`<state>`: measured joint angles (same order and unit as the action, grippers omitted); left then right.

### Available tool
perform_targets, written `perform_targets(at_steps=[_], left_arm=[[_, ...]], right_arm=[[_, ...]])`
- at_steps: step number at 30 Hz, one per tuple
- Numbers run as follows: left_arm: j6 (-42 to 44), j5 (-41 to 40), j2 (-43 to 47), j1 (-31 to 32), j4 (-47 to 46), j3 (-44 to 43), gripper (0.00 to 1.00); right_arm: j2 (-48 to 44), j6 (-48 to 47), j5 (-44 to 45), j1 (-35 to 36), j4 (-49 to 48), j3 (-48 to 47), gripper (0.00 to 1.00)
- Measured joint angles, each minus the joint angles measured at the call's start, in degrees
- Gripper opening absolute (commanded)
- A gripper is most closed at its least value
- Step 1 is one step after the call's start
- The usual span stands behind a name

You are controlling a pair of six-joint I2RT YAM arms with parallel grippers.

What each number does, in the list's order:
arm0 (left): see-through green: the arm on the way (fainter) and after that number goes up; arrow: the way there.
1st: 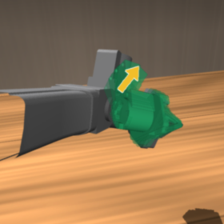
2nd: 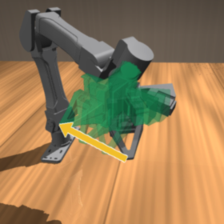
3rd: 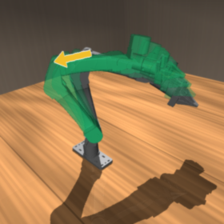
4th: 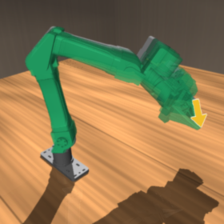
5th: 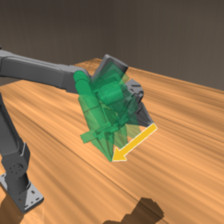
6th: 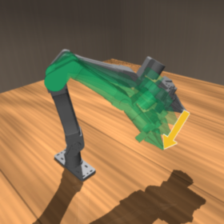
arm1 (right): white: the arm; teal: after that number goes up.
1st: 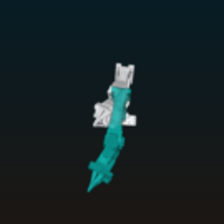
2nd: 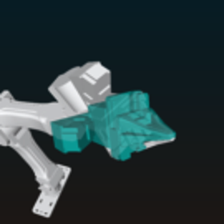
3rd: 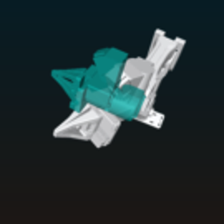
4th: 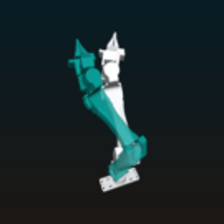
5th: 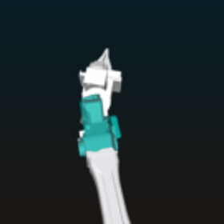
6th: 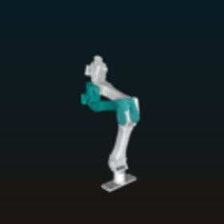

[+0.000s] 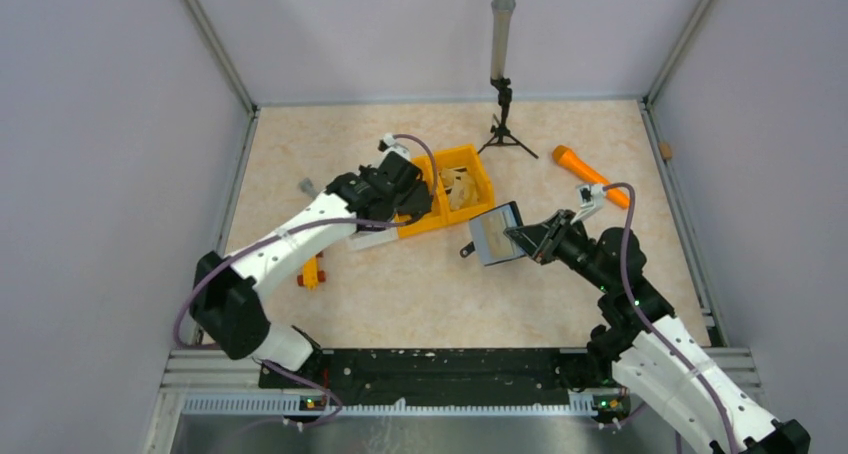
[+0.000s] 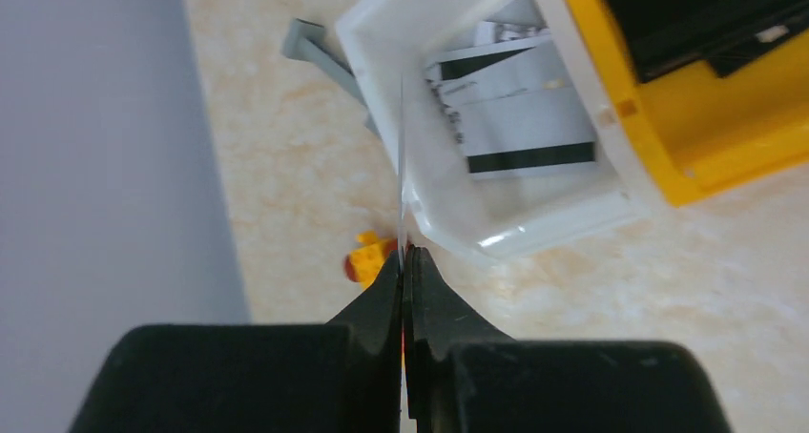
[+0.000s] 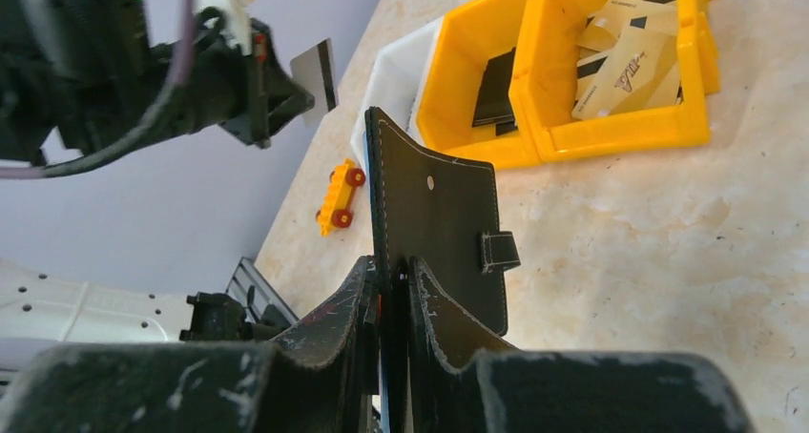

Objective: Take the credit cards out of the card holder
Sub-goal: Place the credit card in the storage box.

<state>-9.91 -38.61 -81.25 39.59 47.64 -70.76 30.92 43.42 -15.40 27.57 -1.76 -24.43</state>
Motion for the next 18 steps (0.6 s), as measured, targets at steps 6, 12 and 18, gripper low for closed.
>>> perform_targets(at_steps=[6, 12, 18], left_arm=[[12.70, -9.22, -11.04, 0.24, -1.22, -2.91, 0.00], [26.82, -10.21, -11.85, 0.26, -11.17, 0.61, 0.00], [34.99, -9.70, -12.26, -0.70, -17.00, 2.62, 0.00]], right_arm=[[0.37, -0.37, -0.04, 0.00, 0.20, -0.13, 0.00], [-0.50, -1.01, 0.00, -0.02, 1.99, -1.64, 0.00], [-3.58, -2.23, 1.27, 0.00, 5.05, -2.54, 0.00]])
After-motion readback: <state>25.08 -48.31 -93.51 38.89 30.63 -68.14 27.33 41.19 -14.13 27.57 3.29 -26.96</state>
